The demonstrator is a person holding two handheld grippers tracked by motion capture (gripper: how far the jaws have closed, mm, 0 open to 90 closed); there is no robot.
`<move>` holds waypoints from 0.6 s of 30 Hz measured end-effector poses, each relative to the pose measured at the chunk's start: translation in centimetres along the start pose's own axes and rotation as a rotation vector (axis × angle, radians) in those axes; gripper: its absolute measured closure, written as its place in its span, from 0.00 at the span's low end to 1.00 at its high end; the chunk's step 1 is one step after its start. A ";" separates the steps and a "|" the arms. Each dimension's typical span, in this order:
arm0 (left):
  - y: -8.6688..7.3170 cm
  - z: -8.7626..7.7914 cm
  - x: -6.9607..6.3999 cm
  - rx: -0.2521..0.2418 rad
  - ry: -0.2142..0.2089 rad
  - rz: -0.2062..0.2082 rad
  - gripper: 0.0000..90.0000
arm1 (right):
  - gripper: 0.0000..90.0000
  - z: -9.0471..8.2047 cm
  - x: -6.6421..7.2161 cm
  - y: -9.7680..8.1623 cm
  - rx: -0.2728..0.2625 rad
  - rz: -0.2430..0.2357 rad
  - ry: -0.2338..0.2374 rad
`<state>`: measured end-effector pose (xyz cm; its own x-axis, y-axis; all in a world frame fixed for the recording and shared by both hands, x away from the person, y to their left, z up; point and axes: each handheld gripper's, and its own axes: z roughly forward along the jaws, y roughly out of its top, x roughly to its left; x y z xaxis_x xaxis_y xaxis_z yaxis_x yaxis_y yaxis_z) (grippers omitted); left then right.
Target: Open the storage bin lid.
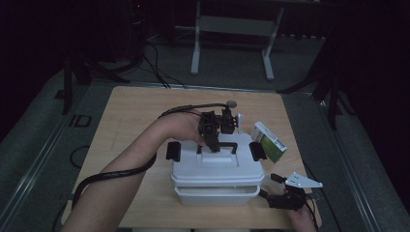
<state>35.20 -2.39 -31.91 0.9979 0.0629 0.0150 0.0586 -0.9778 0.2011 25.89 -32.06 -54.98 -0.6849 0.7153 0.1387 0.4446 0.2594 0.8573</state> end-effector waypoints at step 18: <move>-5.0 -2.3 0.2 -0.017 0.027 -0.052 0.94 | 0.15 0.0 0.0 0.0 0.001 0.008 -0.001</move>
<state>35.01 2.91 -30.70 0.9924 0.1196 0.0307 0.1101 -0.9696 0.2186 25.87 -32.06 -54.95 -0.6812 0.7176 0.1449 0.4503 0.2547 0.8558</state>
